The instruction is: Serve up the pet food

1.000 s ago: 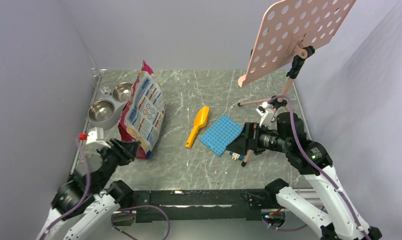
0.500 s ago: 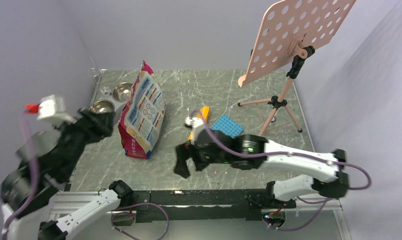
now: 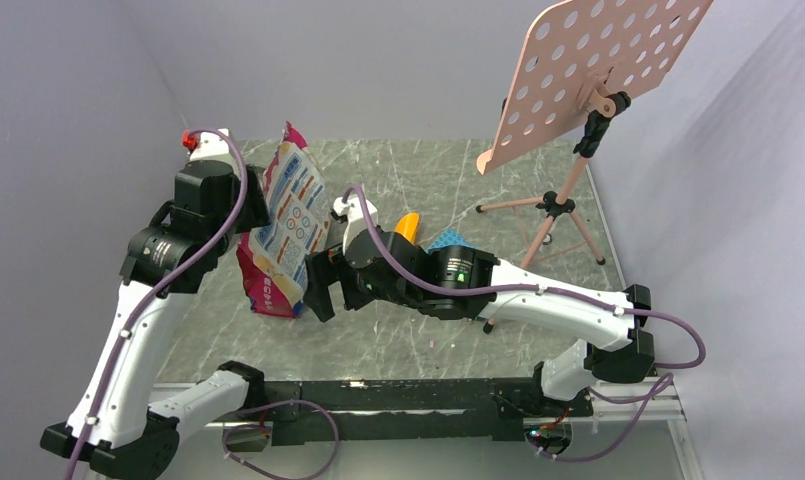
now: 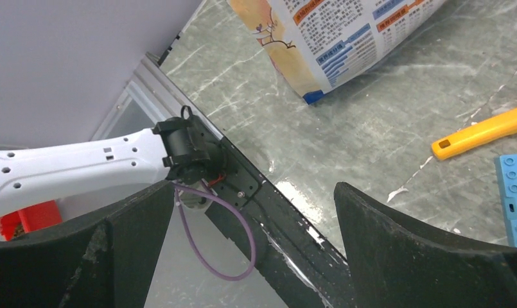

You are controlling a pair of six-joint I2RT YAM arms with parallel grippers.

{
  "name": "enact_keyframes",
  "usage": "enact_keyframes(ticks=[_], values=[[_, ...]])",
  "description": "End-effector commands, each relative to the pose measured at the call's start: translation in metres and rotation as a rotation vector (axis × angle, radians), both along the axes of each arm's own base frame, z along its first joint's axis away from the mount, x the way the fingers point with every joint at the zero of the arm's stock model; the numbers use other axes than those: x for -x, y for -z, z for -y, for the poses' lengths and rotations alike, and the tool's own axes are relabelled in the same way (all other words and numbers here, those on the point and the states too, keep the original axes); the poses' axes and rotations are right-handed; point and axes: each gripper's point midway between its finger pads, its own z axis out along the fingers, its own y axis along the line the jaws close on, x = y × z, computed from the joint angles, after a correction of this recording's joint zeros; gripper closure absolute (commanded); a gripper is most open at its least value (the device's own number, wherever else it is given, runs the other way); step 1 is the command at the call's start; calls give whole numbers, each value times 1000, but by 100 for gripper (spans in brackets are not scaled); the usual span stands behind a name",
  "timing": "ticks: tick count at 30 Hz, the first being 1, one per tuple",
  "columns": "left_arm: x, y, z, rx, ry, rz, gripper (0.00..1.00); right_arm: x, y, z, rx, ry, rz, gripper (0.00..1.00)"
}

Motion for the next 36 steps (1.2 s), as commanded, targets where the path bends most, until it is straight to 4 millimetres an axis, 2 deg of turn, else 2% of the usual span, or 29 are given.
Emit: enact_keyframes(ticks=[1, 3, 6, 11, 16, 18, 20, 23, 26, 29, 33, 36], values=[[-2, 0, 14, 45, 113, -1, 42, -14, -12, 8, -2, 55, 41, 0], [-2, 3, 17, 53, 132, -8, 48, -20, -14, 12, -9, 75, 41, 0], [-4, 11, 21, 54, 160, -29, 53, -26, -14, 15, -19, 87, 36, 0], [-12, 21, 19, 6, 158, -54, 55, -29, -16, 15, -22, 83, 41, 0], [-13, 22, 24, 6, 193, -62, 87, -31, -15, 18, -22, 82, 45, 0], [-12, 24, 24, 13, 191, -72, 96, -32, -15, 22, -23, 89, 44, 0], [-10, 29, 20, 5, 167, -101, 100, -34, -14, 24, -22, 95, 43, 0], [-5, 40, 10, 8, 81, -177, 100, -37, -13, 29, -15, 111, 43, 0], [4, 45, 12, 51, 58, -224, 100, -39, -14, 33, -20, 121, 43, 0], [11, 39, 31, 195, 74, -195, 100, -40, -14, 36, -22, 127, 42, 0], [19, 30, 69, 476, 129, -161, 100, -43, -15, 39, -13, 133, 37, 0], [22, 25, 94, 595, 164, -165, 100, -45, -16, 38, -16, 126, 26, 0]])
